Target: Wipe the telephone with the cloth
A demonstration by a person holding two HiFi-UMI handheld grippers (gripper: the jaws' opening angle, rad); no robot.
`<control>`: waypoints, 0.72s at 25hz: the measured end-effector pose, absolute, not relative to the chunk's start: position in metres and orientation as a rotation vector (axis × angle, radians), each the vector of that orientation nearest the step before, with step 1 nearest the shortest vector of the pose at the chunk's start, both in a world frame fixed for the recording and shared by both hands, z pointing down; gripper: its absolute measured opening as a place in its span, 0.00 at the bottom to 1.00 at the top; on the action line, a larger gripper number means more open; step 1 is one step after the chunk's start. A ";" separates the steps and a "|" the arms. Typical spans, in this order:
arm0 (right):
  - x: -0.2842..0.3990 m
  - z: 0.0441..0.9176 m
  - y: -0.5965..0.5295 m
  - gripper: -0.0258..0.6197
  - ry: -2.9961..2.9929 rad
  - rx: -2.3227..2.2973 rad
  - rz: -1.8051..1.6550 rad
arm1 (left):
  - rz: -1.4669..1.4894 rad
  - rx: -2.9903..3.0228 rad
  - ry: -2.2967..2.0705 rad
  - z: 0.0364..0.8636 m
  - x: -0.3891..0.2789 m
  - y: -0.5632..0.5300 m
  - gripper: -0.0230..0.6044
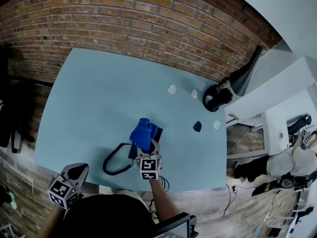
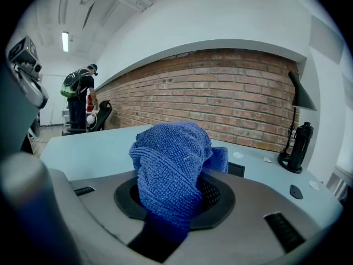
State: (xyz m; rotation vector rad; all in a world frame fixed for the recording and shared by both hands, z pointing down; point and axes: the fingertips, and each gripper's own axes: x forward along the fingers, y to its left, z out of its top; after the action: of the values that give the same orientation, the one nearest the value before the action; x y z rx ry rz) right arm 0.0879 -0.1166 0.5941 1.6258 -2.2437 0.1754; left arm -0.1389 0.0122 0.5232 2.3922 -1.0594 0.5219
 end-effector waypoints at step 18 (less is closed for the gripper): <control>0.080 0.608 -0.090 0.26 -2.239 1.606 0.173 | 0.536 2.397 -1.042 0.526 -0.136 0.014 0.05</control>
State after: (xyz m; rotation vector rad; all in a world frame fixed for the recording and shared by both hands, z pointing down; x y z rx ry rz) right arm 0.0795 -0.0904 0.6080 1.6062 -2.2390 0.1727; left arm -0.1357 0.0138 0.5261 2.3971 -1.0421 0.5357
